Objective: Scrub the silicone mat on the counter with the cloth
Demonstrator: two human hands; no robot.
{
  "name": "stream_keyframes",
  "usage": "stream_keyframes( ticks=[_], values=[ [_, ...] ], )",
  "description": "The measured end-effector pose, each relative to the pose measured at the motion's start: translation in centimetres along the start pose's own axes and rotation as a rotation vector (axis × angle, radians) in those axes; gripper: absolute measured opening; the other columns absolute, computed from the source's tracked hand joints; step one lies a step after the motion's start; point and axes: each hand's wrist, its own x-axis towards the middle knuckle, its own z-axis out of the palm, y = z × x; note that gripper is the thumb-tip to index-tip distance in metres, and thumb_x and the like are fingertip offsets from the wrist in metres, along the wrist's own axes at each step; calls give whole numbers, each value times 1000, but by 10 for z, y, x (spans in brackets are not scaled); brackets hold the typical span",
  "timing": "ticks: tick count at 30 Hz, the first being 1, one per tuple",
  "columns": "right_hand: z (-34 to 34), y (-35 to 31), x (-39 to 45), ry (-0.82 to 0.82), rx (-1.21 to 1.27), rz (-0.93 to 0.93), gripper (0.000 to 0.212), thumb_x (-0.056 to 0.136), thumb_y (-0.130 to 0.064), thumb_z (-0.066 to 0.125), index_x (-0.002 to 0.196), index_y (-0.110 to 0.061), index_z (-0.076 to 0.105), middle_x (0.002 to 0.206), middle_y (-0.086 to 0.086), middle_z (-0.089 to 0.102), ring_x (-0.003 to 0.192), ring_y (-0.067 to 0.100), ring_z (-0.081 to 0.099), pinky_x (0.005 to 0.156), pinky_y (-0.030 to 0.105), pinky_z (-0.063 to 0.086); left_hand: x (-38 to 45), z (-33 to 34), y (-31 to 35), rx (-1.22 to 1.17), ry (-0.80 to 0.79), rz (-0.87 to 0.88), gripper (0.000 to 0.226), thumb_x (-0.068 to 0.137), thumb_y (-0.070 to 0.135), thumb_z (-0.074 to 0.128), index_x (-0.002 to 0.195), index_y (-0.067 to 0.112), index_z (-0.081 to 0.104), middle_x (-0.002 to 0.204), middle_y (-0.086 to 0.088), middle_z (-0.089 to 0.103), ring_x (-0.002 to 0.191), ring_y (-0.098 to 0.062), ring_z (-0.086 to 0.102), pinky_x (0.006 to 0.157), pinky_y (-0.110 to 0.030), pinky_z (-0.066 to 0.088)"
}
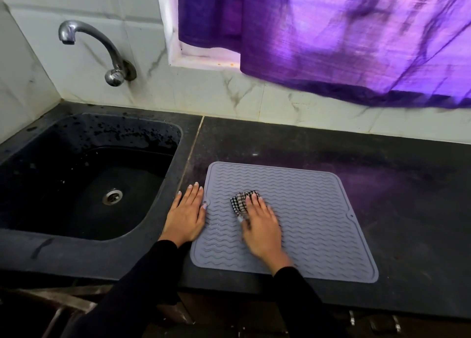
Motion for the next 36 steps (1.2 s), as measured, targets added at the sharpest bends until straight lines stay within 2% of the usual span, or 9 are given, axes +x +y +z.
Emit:
stream_keyframes(
  ticks=[5, 10, 14, 18, 20, 22, 26, 32, 36],
  values=[
    [11, 6, 1, -19, -222, -48, 70, 87, -46, 11, 148, -14, 18, 156, 4, 15, 145, 19, 12, 114, 33, 4, 1, 1, 1, 6, 4, -8, 79, 81, 52, -8, 148, 14, 11, 157, 0, 6, 144, -11, 0, 116, -32, -6],
    [-3, 10, 9, -123, -127, -2, 56, 97, -35, 35, 148, -26, 14, 157, -11, 9, 144, 7, 6, 115, 27, 9, 3, 3, 0, 0, 11, -6, 76, 83, 52, -5, 148, 17, 12, 157, 2, 7, 144, -10, 0, 116, -32, -5],
    [-19, 10, 15, -157, 77, 74, 46, 98, -35, 38, 144, -35, 28, 152, -16, 22, 139, 6, 24, 112, 33, 22, 3, 2, -2, -3, 5, -1, 76, 83, 53, -5, 148, 18, 12, 157, 3, 7, 144, -9, 0, 117, -32, -4],
    [-27, 12, 27, -81, 702, 283, 36, 97, -17, 45, 133, -15, 49, 134, 2, 53, 111, 9, 51, 101, 28, 43, 3, 1, -1, -30, 0, -7, 78, 82, 55, -5, 148, 17, 15, 156, 3, 9, 144, -9, 2, 117, -33, -3],
    [-42, 15, 36, -56, 1107, 480, 34, 97, -9, 40, 129, 0, 49, 123, 12, 60, 95, 12, 57, 82, 16, 47, 2, 0, -1, -46, 0, -9, 79, 81, 56, -4, 148, 17, 16, 156, 2, 11, 144, -10, 3, 117, -33, -2],
    [-54, 26, 39, 39, 1312, 585, 36, 99, -11, 35, 130, 3, 47, 123, 13, 58, 95, 15, 59, 81, 20, 47, 1, -1, -1, -51, -7, -13, 80, 81, 56, -5, 148, 17, 16, 156, 2, 11, 144, -10, 3, 117, -33, -2],
    [-66, 36, 26, 248, 712, 499, 39, 98, -20, 42, 136, -13, 46, 138, 8, 51, 124, 22, 48, 103, 31, 37, 0, -1, 0, -54, -8, -22, 81, 80, 57, -7, 148, 17, 16, 157, 2, 10, 144, -10, 2, 117, -33, -4],
    [-13, 29, -4, -28, -221, 93, 66, 93, -44, 6, 148, -8, 7, 157, 10, 5, 146, 22, 2, 118, 35, -5, 1, 1, 0, -37, 7, -22, 80, 81, 56, -5, 147, 17, 17, 156, 1, 11, 144, -11, 4, 116, -34, -3],
    [-8, 35, 3, -74, -313, 111, 67, 93, -44, 8, 148, -7, -3, 157, 13, -5, 145, 25, -7, 116, 37, -8, 2, 3, 0, -6, 10, -14, 78, 83, 54, -6, 147, 16, 15, 156, 1, 10, 144, -10, 2, 116, -34, -3]
  ],
)
